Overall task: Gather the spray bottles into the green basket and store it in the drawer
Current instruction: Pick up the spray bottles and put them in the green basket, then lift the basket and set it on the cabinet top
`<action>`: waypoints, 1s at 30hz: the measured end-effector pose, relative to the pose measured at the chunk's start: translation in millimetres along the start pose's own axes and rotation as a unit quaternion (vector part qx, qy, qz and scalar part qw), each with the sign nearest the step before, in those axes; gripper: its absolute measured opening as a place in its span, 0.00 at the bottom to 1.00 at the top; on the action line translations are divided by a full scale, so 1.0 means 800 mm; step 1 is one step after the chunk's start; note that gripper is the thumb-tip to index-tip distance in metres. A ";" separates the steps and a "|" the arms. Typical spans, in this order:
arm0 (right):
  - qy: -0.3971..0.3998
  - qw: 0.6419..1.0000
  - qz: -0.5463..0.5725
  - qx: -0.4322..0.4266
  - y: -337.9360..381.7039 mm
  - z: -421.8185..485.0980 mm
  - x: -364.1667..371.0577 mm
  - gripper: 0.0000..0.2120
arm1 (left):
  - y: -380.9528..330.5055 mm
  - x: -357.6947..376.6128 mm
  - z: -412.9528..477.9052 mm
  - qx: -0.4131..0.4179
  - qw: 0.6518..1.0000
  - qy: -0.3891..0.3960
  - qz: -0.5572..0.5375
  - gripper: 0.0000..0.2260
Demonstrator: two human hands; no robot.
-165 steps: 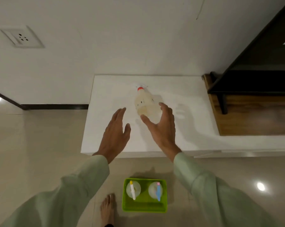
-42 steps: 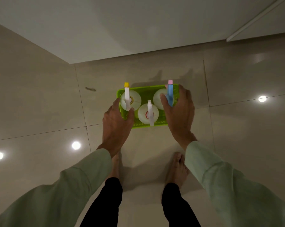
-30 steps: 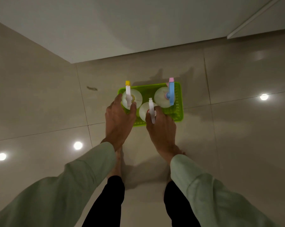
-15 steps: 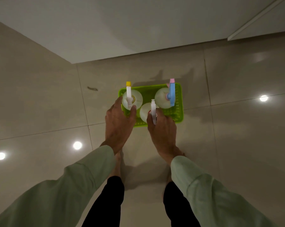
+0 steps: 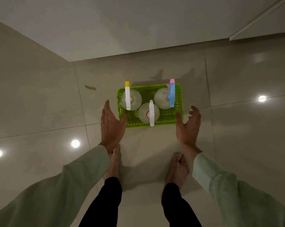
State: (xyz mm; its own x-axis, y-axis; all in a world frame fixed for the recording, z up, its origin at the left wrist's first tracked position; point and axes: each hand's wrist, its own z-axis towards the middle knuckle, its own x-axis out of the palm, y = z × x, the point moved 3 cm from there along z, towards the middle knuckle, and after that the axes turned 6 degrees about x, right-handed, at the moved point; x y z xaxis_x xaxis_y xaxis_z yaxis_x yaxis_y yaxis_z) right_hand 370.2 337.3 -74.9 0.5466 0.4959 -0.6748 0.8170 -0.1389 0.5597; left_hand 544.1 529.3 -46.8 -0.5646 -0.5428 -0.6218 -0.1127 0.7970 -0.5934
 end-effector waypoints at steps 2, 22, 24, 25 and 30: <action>0.039 0.998 -0.021 0.035 -0.011 0.023 0.010 0.35 | 0.012 0.015 0.008 -0.017 1.000 0.011 0.011 0.37; 0.070 0.996 -0.039 -0.045 0.040 0.028 -0.048 0.16 | -0.038 -0.008 -0.021 0.051 0.998 -0.015 0.040 0.17; 0.069 0.995 -0.040 -0.058 0.067 0.014 -0.086 0.17 | -0.072 -0.029 -0.042 0.053 0.998 -0.018 0.038 0.17; 0.068 0.995 -0.041 -0.063 0.084 0.008 -0.108 0.17 | -0.092 -0.041 -0.053 0.054 0.998 -0.021 0.037 0.18; 0.065 0.993 -0.024 -0.092 0.172 -0.022 -0.221 0.16 | -0.198 -0.110 -0.111 0.060 0.998 -0.026 0.015 0.20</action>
State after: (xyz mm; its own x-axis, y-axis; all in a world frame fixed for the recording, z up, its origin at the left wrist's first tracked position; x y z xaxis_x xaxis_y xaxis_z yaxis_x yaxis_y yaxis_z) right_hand 382.8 245.4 130.2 0.4690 0.6063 -0.6422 0.7878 0.0415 0.6145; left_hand 538.9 473.9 147.2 -0.5224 -0.5344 -0.6645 0.0048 0.7774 -0.6290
